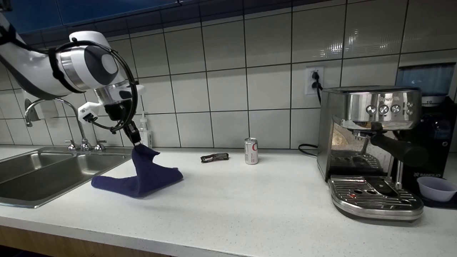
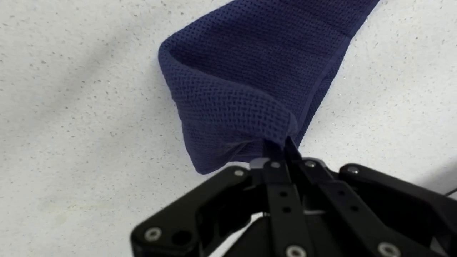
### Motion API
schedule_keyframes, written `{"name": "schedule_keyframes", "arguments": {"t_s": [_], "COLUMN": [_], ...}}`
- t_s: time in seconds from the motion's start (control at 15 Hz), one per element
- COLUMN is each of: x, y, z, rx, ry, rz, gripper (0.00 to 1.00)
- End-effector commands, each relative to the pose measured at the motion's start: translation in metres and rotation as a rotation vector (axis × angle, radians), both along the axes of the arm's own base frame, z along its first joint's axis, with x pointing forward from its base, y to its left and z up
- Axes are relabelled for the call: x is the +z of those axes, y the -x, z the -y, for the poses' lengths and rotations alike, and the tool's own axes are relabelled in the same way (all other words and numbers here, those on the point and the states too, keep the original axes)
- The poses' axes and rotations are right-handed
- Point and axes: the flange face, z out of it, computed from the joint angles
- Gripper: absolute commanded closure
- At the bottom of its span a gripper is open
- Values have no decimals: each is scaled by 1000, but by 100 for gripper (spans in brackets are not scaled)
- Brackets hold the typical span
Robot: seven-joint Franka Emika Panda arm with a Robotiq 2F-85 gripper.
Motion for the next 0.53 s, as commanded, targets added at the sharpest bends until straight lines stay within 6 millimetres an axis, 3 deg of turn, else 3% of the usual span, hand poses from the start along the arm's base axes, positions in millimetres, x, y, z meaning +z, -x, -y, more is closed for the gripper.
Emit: {"name": "schedule_keyframes", "arguments": {"t_s": [0.0,0.47], "x": [15,33], "y": [0,3], "z": [-2,-5], "rx": [-19,-12], "ry": [-1,-8], "rz": [26,61], "gripper": [99,99]}}
